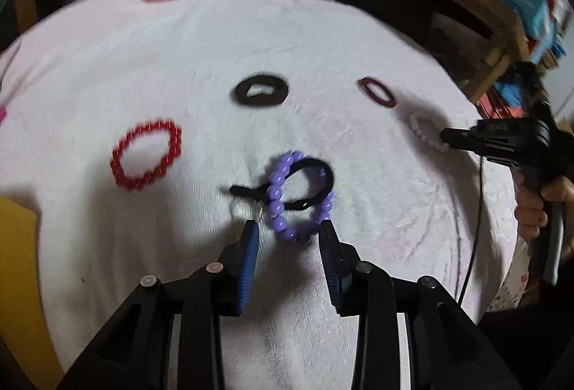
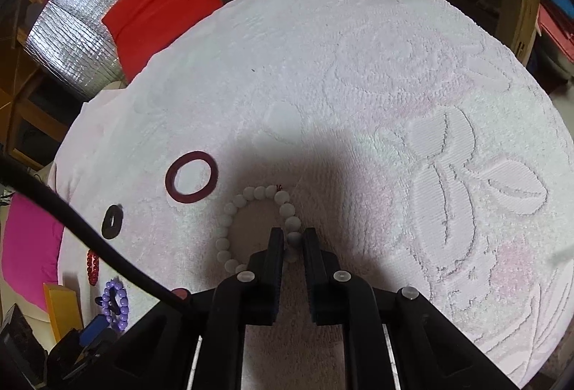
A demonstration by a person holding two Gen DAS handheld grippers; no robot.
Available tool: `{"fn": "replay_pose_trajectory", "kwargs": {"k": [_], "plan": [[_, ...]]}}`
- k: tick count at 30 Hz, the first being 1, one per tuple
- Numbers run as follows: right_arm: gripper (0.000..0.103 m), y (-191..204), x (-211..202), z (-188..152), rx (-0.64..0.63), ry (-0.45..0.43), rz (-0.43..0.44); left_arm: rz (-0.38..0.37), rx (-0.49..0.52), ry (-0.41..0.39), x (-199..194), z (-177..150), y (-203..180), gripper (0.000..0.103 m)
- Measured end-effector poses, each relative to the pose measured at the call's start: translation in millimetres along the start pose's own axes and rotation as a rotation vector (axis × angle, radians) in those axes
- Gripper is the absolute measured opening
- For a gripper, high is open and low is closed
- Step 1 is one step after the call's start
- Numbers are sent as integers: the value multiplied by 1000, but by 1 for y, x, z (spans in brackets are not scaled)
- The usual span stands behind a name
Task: Organize jewelry
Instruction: 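Grasp the white bead bracelet with the right tool while the left tool grasps the purple bead bracelet, then lift the purple bracelet off the black hair tie with the left tool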
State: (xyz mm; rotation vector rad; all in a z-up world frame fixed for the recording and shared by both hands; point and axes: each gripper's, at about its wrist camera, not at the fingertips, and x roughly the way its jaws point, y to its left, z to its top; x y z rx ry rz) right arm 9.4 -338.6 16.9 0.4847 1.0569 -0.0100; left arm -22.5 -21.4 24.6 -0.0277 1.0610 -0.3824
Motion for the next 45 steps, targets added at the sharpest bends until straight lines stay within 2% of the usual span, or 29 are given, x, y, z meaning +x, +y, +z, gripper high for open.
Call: {"fn": "replay_pose_trajectory", "kwargs": {"k": [5,6,8,11,13,18,24,30,33,34,36,39,45], "plan": [[14,2,3,-1,-9,-6,-7,-43,-100,7,1,3,6,35],[15,3,3,-1,-10,-6,-9,-33,-113,11,0,2,7,35],[15,5,4,-1,-12,-8,-13,-7,-113,5,-5,1,7,35],[15,8,5,-3,-18,-10,-20,-23,-70,-20,-17,0,3,35],[16,9,6,-3,-17,-10,-20,-9,-55,-21,-19,-2,1,35],[16,11,8,-2,-20,-14,-26,-36,-93,56,-5,-9,4,35],[22,16,11,-2,-35,-26,-38,-103,-224,39,1,-3,18,35],[22,18,13,0,-30,-31,-41,-95,-283,-41,9,11,22,35],[22,15,11,-4,-35,-36,-35,-62,-259,-59,9,12,16,32],[22,14,11,-5,-34,-36,-29,-45,-241,-64,8,12,13,21],[21,12,10,-5,-46,-36,-18,-23,-220,-65,10,11,9,10],[12,13,8,-6,-73,-45,-25,-16,-195,-70,4,9,8,9],[10,18,-5,-6,-89,-72,48,-56,-138,-124,-19,6,3,9]]}}
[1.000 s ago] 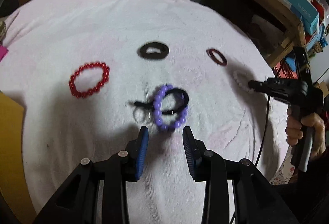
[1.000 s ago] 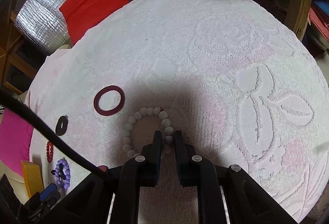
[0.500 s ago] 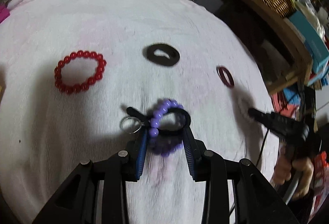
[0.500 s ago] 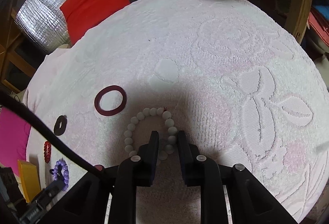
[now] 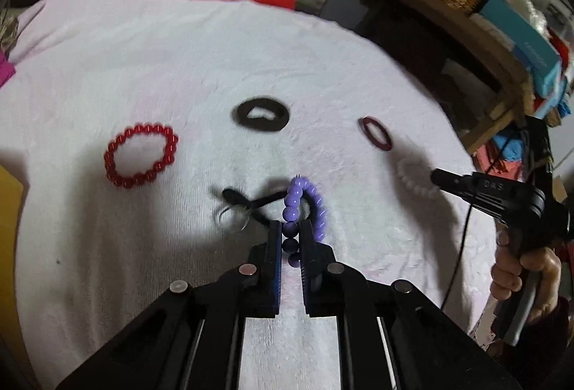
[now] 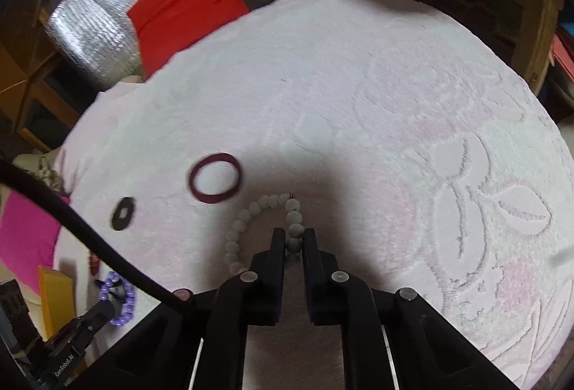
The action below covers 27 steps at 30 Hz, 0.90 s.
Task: Organize jewelry
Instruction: 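Lift the purple bracelet off the black hair tie with the left tool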
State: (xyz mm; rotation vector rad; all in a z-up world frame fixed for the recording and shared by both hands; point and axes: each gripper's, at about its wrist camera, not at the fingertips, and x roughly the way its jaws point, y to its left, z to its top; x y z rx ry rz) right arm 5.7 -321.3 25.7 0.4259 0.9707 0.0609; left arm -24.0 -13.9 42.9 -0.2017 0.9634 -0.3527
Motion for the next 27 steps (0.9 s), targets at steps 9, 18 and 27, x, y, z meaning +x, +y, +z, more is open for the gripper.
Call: {"fn": "replay_pose_trajectory", "kwargs": {"k": [9,18,27], "plan": [[10,13,-32,0,-24,-89,223,-110,22,-103,-33,6,6,9],[10,38,-42,-4,-55,-123,311,-165,15,-202,-65,10,7,9],[10,79,-53,-21,-147,-164,354,-91,-53,-304,-101,5,33,9]]}}
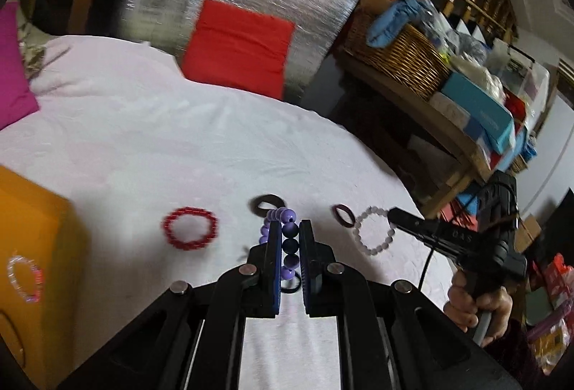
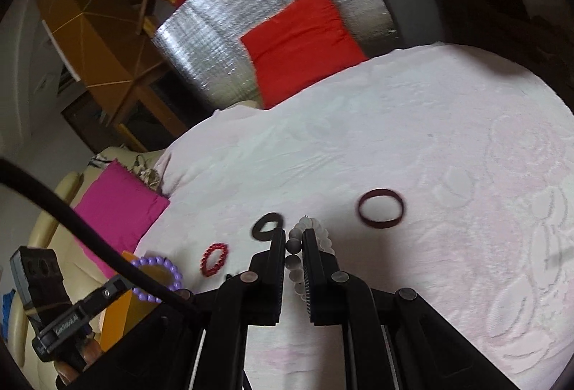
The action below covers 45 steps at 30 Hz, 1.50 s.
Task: Organize jewelry
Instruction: 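Carry both bracelets into the orange box and open both tools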
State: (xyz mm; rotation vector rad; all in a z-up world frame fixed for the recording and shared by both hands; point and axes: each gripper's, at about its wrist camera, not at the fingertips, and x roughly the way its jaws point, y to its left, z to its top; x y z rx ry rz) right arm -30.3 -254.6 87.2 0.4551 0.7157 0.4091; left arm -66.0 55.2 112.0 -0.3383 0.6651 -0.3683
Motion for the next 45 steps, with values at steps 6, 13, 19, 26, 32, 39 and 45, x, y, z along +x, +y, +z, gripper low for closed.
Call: {"fn": "replay_pose_trajectory", "kwargs": {"k": [6,13,19,26,32,39,45], "plan": [[10,43,11,-16,-45,18,61,74,-71,-97,-50,0,22,9],[10,130,23,-39,-144,62,203,265,-144,-180,-141,-26,61,9],[11,216,36,-58,-204,125,350,406,-207,-167,-199,-53,101,9],[11,290,89,-81,-263,249,374,545,-346,-81,-206,-89,160,9],[11,342,149,-107,-337,375,321,596,-434,13,-187,-110,194,9],[11,375,220,-135,-343,487,288,626,-447,78,-169,-117,206,10],[12,367,244,-128,-357,461,152,667,-437,92,-170,-113,206,40]]}}
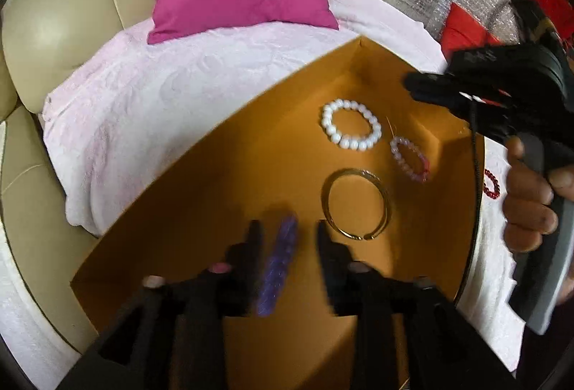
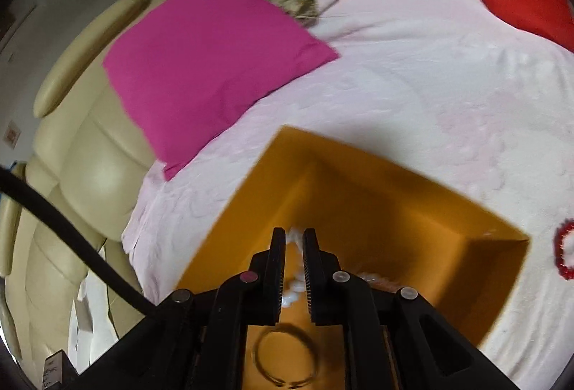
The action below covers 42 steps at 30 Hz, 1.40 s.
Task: Organize jewelry
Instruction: 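Carry both bracelets into the orange box and open both tools, then move both tools back over the table toward the black hair tie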
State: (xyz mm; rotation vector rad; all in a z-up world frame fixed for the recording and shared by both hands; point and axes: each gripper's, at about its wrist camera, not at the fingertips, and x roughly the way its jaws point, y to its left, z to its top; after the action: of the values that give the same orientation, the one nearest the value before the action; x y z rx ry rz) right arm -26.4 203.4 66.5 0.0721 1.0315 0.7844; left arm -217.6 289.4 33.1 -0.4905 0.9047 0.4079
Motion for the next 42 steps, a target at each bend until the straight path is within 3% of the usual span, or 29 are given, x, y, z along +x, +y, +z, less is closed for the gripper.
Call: {"fn": "replay_pose_trajectory", "kwargs": {"k": [3,6,12,16,19,24,27,33,42], "plan": [[12,-17,-29,-1,6,-56,7,35,6,-31,-10,3,-6,45],[22,-35,-68,-10,-7,-103,-20,37,33,-63,-21,5,-19,52],[29,-98,-160,-45,-22,-234,-98,19,151,-139,-50,5,-77,62],[53,-157,-219,-69,54,-318,-179,0,245,-193,-69,3,-129,68],[53,-216,-255,-93,152,-364,-233,-17,317,-210,-74,-2,-171,69],[53,-305,-288,-128,394,-422,-223,-43,430,-202,-60,-17,-238,70],[53,-342,-287,-138,498,-370,-226,-81,460,-188,-47,-25,-269,70],[51,-393,-290,-149,615,-257,-292,-125,427,-145,-10,-37,-304,70],[49,-422,-287,-174,591,-134,-432,-137,430,-131,28,-50,-318,70]]}}
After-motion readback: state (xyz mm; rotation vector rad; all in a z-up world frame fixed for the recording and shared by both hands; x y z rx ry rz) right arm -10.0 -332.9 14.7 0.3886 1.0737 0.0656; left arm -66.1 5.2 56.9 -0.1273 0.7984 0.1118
